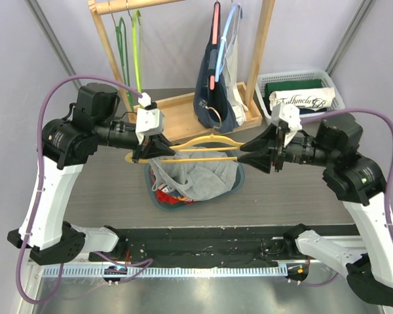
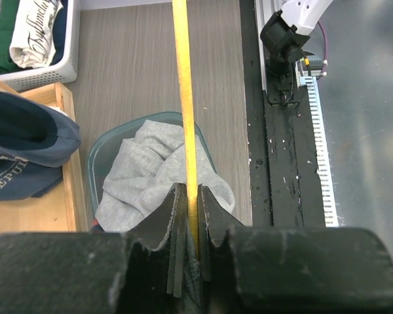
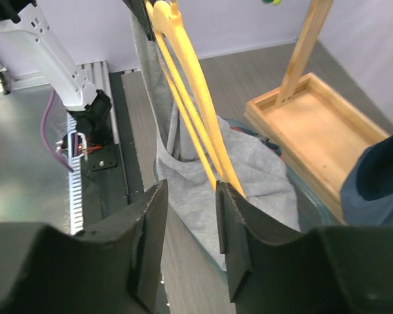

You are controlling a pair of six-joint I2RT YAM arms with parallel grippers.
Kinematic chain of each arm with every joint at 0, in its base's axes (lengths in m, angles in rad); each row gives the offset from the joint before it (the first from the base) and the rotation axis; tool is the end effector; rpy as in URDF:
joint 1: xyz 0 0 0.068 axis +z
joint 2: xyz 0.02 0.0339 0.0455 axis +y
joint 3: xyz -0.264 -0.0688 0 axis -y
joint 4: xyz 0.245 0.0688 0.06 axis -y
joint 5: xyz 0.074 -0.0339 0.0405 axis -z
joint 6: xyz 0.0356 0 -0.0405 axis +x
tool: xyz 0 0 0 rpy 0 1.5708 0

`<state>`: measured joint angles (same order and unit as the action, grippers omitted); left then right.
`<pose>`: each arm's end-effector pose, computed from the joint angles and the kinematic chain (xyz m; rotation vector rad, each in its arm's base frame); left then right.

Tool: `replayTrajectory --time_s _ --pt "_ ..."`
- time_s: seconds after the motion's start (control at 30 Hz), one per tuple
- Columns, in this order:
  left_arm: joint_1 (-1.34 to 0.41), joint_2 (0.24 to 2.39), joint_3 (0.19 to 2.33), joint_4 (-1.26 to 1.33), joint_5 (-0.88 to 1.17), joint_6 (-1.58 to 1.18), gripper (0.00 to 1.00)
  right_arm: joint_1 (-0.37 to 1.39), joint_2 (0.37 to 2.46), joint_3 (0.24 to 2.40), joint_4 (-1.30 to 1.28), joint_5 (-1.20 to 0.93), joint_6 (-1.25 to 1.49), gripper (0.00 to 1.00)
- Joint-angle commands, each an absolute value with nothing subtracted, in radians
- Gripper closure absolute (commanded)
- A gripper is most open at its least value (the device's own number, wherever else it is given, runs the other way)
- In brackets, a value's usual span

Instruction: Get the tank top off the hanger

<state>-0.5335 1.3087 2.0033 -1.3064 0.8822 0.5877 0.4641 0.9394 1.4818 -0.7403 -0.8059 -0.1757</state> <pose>0.1415 -0.1155 0.5159 1.4824 1.4359 -0.9177 0.1135 0.0855 0.4851 -1.0958 1.4238 0.9153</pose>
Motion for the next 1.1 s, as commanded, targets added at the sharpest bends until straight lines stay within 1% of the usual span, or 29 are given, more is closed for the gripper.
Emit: replayTrajectory --time_s 0.0,0.03,0.1,0.13,0.2,0.23,0.33,0.4,0.5,0.53,0.6,0.67,0.77,0.8,0.87,0.9,0.93,1.0,1.03,1.07 --pt "-0.537 1.261 2.005 -1.327 0.933 0.609 0.96 0.468 0.893 1.531 -0.729 -0.703 -0.245 0.54" --pt "-0.538 1.261 2.005 -1.330 0.945 0.609 0.96 0.468 0.888 1.529 -0.723 -0.698 -0.248 0.50" --pt "-0.537 1.255 2.005 -1.344 0.957 0.612 0.96 0.468 0.894 1.531 -0.709 -0.709 -0.252 0.44" --pt "-0.537 1.256 2.005 -1.348 0.963 0.615 0.96 0.468 0.899 1.532 -0.706 -0.716 -0.252 0.35" --pt "-0.537 1.249 2.003 -1.361 0.974 0.620 0.95 0.466 0.917 1.535 -0.690 -0.742 -0.250 0.30" --pt "-0.537 1.249 2.003 -1.365 0.983 0.620 0.94 0.466 0.923 1.540 -0.692 -0.750 -0.252 0.30" --pt "-0.537 1.241 2.003 -1.365 0.985 0.617 0.94 0.471 0.957 1.569 -0.703 -0.794 -0.255 0.34" --pt "-0.537 1.243 2.006 -1.361 0.983 0.617 0.94 0.479 0.974 1.583 -0.712 -0.814 -0.249 0.34" --pt "-0.537 1.247 2.016 -1.358 0.982 0.615 0.94 0.488 0.989 1.591 -0.726 -0.842 -0.250 0.37" --pt "-0.538 1.252 2.017 -1.359 0.983 0.617 0.93 0.489 0.992 1.592 -0.729 -0.857 -0.245 0.40" --pt "-0.538 1.255 2.022 -1.359 0.979 0.618 0.94 0.494 0.996 1.598 -0.738 -0.871 -0.241 0.44" --pt "-0.541 1.261 2.020 -1.361 0.973 0.624 0.94 0.505 0.996 1.600 -0.762 -0.879 -0.239 0.49" --pt "-0.541 1.269 2.020 -1.364 0.963 0.640 0.94 0.514 0.986 1.598 -0.787 -0.865 -0.239 0.68" --pt "-0.541 1.272 2.020 -1.364 0.962 0.641 0.94 0.514 0.988 1.598 -0.791 -0.858 -0.239 0.80" --pt "-0.545 1.278 2.026 -1.361 0.960 0.640 0.94 0.515 0.980 1.598 -0.802 -0.841 -0.236 0.89" --pt "-0.546 1.281 2.032 -1.361 0.960 0.640 0.94 0.517 0.980 1.600 -0.807 -0.836 -0.235 0.95" --pt "-0.546 1.285 2.037 -1.358 0.960 0.634 0.94 0.517 0.980 1.603 -0.814 -0.831 -0.236 0.98" --pt "-0.546 1.292 2.048 -1.336 0.960 0.620 0.92 0.517 0.977 1.608 -0.815 -0.825 -0.233 0.99" --pt "-0.546 1.293 2.051 -1.325 0.953 0.597 0.89 0.518 0.977 1.608 -0.815 -0.825 -0.232 0.99" --pt "-0.546 1.292 2.052 -1.292 0.943 0.575 0.83 0.518 0.977 1.609 -0.813 -0.825 -0.230 0.99"
